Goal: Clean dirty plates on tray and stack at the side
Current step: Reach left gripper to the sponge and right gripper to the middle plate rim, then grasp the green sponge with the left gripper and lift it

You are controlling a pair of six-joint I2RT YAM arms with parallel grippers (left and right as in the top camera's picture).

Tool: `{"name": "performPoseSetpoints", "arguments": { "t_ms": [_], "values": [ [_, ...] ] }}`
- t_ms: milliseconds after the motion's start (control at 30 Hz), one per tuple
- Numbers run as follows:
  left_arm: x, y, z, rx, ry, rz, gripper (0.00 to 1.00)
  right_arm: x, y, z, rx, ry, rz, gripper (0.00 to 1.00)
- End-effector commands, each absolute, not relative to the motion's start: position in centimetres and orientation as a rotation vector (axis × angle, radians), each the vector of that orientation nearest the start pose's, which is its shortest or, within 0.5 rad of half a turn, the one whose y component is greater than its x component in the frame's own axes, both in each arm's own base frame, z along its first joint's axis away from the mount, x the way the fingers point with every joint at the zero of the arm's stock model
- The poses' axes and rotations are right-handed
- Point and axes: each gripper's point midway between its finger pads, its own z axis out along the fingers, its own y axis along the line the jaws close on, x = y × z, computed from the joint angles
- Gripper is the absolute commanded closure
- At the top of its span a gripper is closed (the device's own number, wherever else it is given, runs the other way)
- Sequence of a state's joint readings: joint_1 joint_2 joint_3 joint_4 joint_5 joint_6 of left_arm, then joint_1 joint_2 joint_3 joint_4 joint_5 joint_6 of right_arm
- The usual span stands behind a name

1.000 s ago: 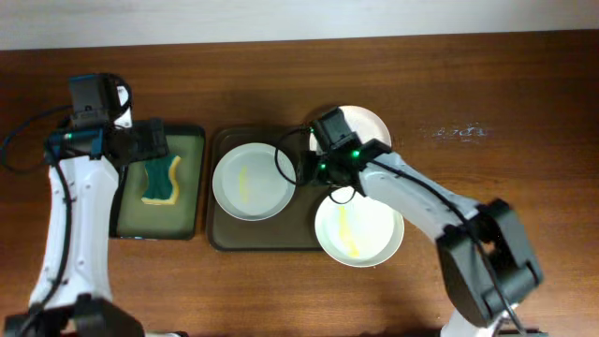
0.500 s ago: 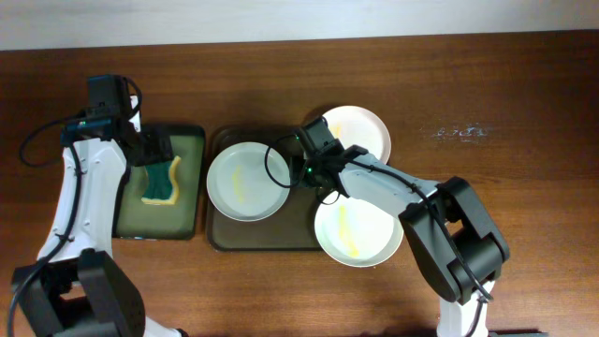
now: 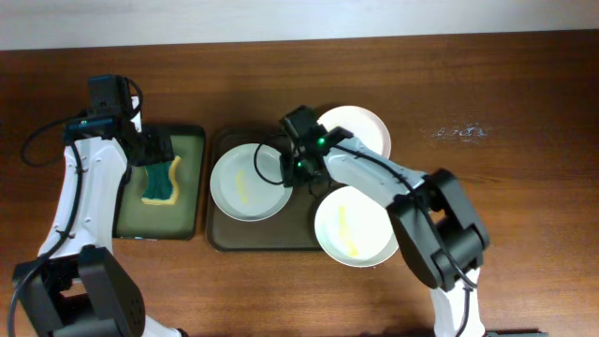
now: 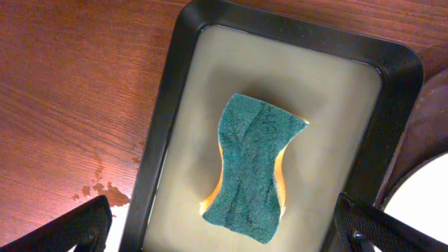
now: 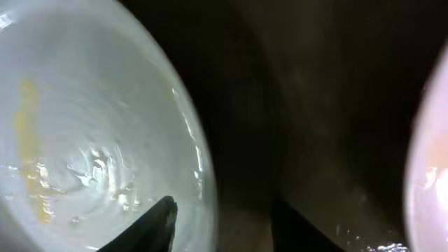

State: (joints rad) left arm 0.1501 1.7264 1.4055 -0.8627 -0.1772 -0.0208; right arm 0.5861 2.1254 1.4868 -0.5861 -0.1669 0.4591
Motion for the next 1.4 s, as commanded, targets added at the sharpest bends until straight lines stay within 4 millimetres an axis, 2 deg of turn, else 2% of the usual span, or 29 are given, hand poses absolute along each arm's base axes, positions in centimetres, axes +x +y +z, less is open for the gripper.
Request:
{"name": "performPoseSetpoints", "arguments": {
  "t_ms": [0, 67, 100, 200, 333, 433, 500, 567, 667, 700, 733, 767, 800, 867, 933, 1000, 1067, 1133, 1167, 1200, 1233, 1300, 1367],
  "values": [
    [39.6, 9.5, 13.2, -0.307, 2.735, 0.298, 0.0, 36.7, 29.1, 0.1, -0.227, 2.918, 0.456, 0.67],
    [38.6, 9.3, 12.8, -0.306, 2.785, 0.296, 0.0, 36.0, 29.2, -0.5, -0.178, 2.947, 0.426, 0.93],
    [38.4, 9.3, 12.7, -0.305, 2.794, 0.292, 0.0, 35.9, 29.0, -0.6, -0.153, 2.953, 0.402, 0.96],
    [37.7, 9.0, 12.0, -0.302, 2.824, 0.283, 0.03, 35.8, 28.5, -1.0, -0.125, 2.969, 0.361, 0.96],
    [37.2, 9.1, 10.3, -0.305, 2.875, 0.284, 0.12, 35.1, 27.0, -1.4, -0.113, 3.005, 0.257, 0.96],
    [36.9, 9.1, 7.1, -0.292, 2.97, 0.283, 0.26, 34.9, 26.7, -1.5, -0.112, 3.012, 0.24, 0.96],
    [37.1, 8.5, 4.5, -0.186, 3.038, 0.228, 0.32, 34.9, 26.7, -1.5, -0.112, 3.012, 0.239, 0.96],
    [37.3, 8.5, 2.5, -0.185, 3.066, 0.223, 0.38, 35.0, 26.7, -1.5, -0.112, 3.01, 0.234, 0.96],
    [37.9, 8.6, 0.9, -0.185, 3.071, 0.224, 0.41, 35.0, 26.7, -1.5, -0.112, 3.01, 0.234, 0.96],
    [38.1, 8.6, 0.5, -0.185, 3.069, 0.224, 0.45, 35.0, 26.7, -1.5, -0.112, 3.01, 0.234, 0.96],
    [38.2, 8.7, 0.3, -0.185, 3.065, 0.225, 0.58, 35.0, 26.6, -1.5, -0.112, 3.01, 0.234, 0.96],
    [38.4, 8.7, 0.3, -0.186, 3.06, 0.224, 0.82, 35.0, 26.7, -1.5, -0.112, 3.01, 0.234, 0.96],
    [38.4, 8.7, 0.3, -0.186, 3.06, 0.224, 0.91, 35.0, 26.7, -1.5, -0.112, 3.01, 0.234, 0.96],
    [38.3, 8.6, 0.2, -0.183, 3.063, 0.223, 1.0, 35.0, 26.7, -1.5, -0.112, 3.01, 0.234, 0.96],
    [38.3, 8.2, 0.2, -0.183, 3.065, 0.19, 1.0, 34.9, 26.7, -1.5, -0.112, 3.011, 0.235, 0.96],
    [39.2, 6.8, 1.0, -0.176, 3.047, 0.056, 1.0, 34.9, 26.4, -1.5, -0.06, 3.021, 0.233, 0.96],
    [40.6, 5.9, 3.3, -0.167, 3.025, -0.037, 1.0, 34.9, 25.8, -1.6, -0.015, 3.046, 0.25, 0.96],
    [42.4, 4.1, 7.3, -0.127, 2.977, -0.207, 1.0, 35.0, 25.0, -1.5, 0.038, 3.081, 0.299, 0.96],
    [43.0, 3.3, 8.6, -0.112, 2.956, -0.259, 1.0, 35.1, 24.8, -1.5, 0.056, 3.09, 0.321, 0.96],
    [43.9, 1.6, 10.5, -0.067, 2.921, -0.326, 1.0, 35.2, 24.6, -1.4, 0.086, 3.103, 0.376, 0.96],
    [44.0, -0.5, 11.2, -0.013, 2.911, -0.387, 1.0, 35.4, 24.3, -1.3, 0.108, 3.108, 0.407, 0.96],
    [43.2, -3.3, 10.9, 0.054, 2.936, -0.467, 1.0, 35.7, 24.0, -1.3, 0.122, 3.109, 0.417, 0.96],
    [41.7, -5.8, 9.7, 0.083, 2.994, -0.497, 1.0, 35.6, 24.1, -1.3, 0.119, 3.109, 0.422, 0.96]
  ]
}}
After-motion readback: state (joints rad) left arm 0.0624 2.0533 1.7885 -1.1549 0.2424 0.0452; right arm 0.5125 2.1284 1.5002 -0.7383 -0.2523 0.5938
